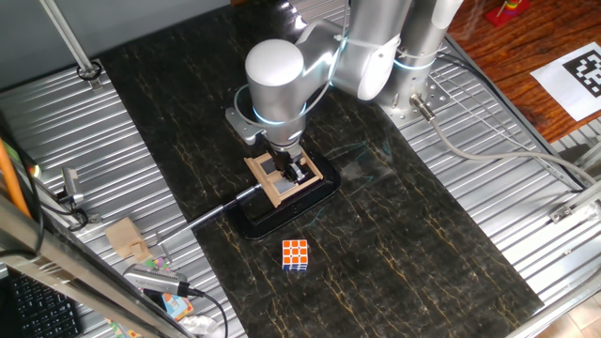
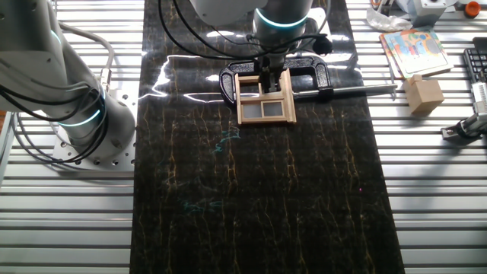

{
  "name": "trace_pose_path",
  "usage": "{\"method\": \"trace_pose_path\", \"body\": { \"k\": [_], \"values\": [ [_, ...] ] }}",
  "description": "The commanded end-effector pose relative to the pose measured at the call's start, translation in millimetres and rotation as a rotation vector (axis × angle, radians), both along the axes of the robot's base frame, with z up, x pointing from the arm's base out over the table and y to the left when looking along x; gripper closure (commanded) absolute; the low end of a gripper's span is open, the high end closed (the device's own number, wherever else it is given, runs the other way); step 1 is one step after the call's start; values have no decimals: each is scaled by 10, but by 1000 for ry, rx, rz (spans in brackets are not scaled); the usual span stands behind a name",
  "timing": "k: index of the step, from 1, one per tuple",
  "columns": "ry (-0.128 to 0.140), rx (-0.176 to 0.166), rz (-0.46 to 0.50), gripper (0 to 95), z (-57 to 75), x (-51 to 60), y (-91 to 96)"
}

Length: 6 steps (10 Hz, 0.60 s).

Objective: Close a sliding window

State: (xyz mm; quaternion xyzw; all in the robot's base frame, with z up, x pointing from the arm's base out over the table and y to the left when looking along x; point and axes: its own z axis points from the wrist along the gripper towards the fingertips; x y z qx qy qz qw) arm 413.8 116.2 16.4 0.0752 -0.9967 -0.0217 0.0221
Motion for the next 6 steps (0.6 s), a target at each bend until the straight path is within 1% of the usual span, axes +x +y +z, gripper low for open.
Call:
{"method": "trace_pose_path", "body": {
  "k": [1, 6],
  "values": [
    [3, 2, -1, 950, -1, -16, 2],
    [7, 3, -4, 950, -9, -51, 4]
  ]
}}
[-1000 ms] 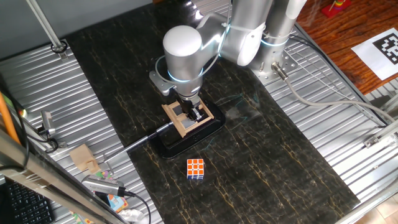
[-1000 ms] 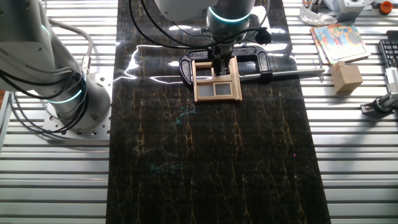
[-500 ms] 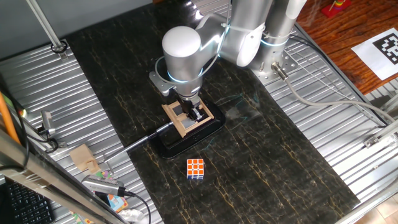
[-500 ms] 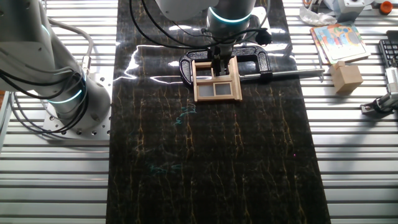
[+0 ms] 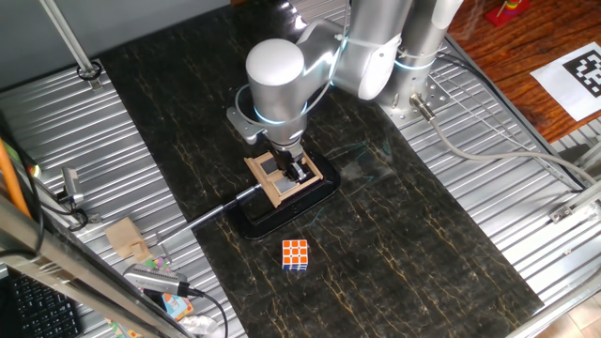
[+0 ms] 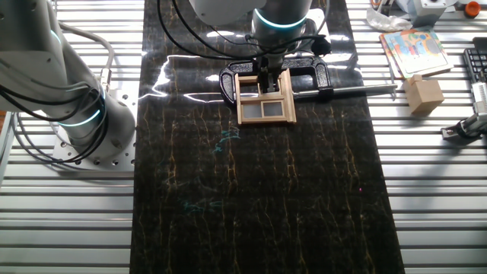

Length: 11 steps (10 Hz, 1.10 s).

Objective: Close a sliding window

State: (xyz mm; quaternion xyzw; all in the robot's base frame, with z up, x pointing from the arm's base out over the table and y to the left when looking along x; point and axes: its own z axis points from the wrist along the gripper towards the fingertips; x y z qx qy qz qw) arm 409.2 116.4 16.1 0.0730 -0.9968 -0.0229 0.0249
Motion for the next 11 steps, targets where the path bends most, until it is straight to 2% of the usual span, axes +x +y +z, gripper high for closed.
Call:
{"method": "trace_pose_path", "body": {
  "k": [1, 11],
  "values": [
    [1, 1, 1, 950, -9, -19, 3],
    [6, 1, 1, 950, -5, -53, 7]
  ]
}}
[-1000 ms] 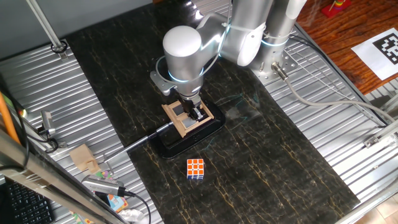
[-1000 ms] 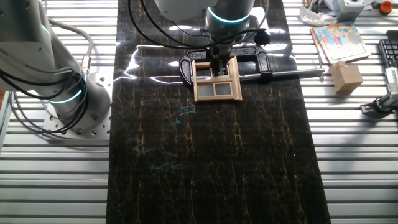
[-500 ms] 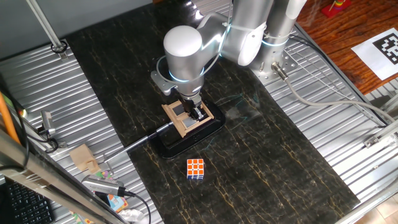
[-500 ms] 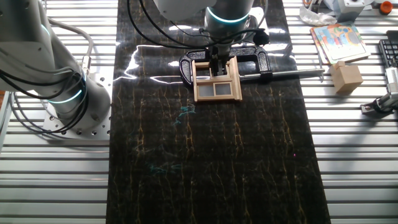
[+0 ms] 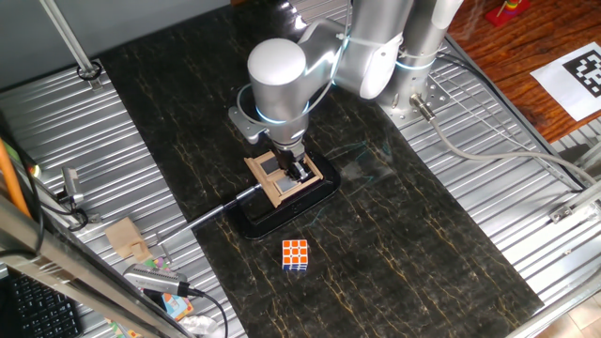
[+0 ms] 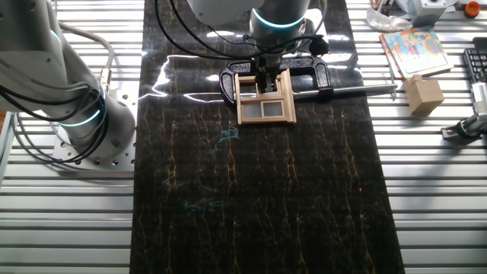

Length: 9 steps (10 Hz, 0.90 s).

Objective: Close a sliding window

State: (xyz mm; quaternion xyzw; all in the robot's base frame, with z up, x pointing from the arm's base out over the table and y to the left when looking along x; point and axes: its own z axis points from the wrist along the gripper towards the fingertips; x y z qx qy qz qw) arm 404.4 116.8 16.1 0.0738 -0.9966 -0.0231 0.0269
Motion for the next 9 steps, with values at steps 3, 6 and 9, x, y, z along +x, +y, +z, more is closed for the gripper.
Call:
{"method": "trace_pose_path", "body": {
  "k": [3, 6, 9],
  "values": [
    [5, 1, -1, 950, -6, -13, 4],
    [7, 0, -3, 950, -2, -36, 7],
    [7, -1, -3, 950, -9, -75, 10]
  ]
}}
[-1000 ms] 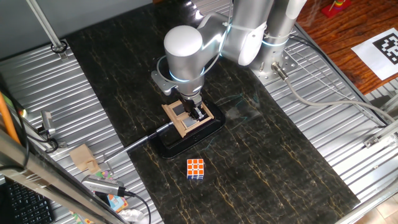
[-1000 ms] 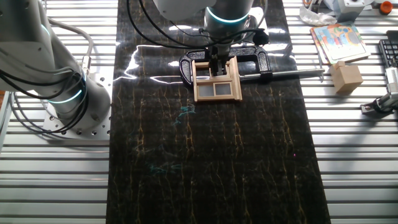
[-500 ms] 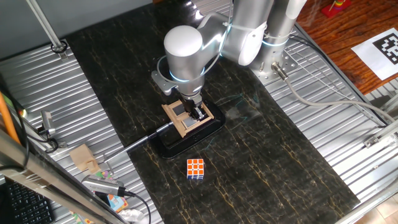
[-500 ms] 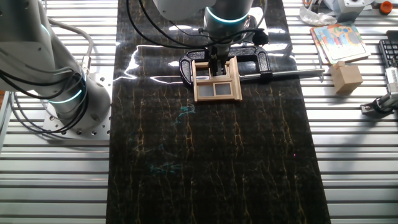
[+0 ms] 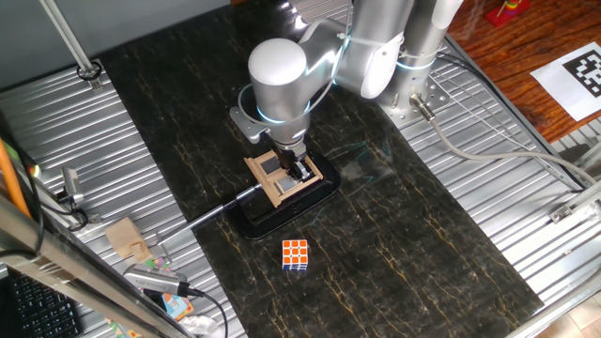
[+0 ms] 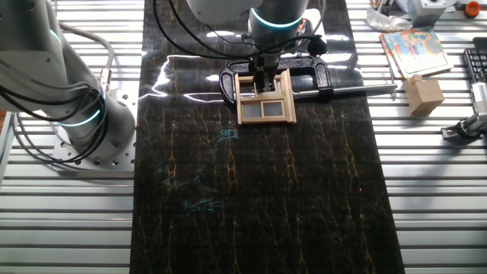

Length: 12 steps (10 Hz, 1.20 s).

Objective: Close a sliding window

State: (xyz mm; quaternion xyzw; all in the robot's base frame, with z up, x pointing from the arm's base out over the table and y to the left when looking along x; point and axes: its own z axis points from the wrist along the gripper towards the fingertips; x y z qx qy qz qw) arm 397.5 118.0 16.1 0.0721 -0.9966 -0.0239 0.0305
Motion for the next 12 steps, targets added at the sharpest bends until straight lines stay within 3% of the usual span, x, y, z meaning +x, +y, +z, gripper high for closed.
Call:
{"method": "trace_pose_path", "body": {
  "k": [1, 12],
  "values": [
    [1, -2, 0, 950, -4, -7, -1],
    [19, -1, 6, 950, -2, -66, 8]
  ]
}}
